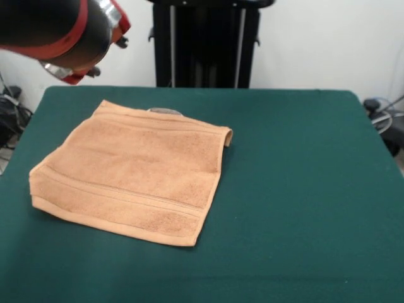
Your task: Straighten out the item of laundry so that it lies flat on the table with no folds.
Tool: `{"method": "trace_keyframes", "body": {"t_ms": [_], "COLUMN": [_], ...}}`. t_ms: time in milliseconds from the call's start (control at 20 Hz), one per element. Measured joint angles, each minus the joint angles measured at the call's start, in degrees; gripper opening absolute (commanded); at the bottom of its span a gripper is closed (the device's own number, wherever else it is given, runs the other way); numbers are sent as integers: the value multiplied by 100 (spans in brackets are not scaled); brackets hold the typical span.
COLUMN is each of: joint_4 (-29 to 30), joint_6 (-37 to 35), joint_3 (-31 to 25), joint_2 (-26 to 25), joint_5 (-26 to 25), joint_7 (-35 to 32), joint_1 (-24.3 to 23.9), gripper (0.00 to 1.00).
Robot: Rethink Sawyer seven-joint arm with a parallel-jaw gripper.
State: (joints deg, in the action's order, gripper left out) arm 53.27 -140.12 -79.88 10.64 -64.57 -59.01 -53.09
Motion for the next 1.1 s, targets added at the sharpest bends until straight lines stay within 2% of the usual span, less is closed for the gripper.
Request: {"method": "trace_keyframes", "body": {"t_ms": [450,750,1100], "joint_4": [891,1328,1843], "joint_6": [769,1266,1792], "joint_3": [393,683,945], "joint_2": [366,601,872], "joint_5": [1057,1427,1813], "joint_7": [-689,-1006,-1047], "joint_1": [-43,31,92], "gripper": [100,100,100]}}
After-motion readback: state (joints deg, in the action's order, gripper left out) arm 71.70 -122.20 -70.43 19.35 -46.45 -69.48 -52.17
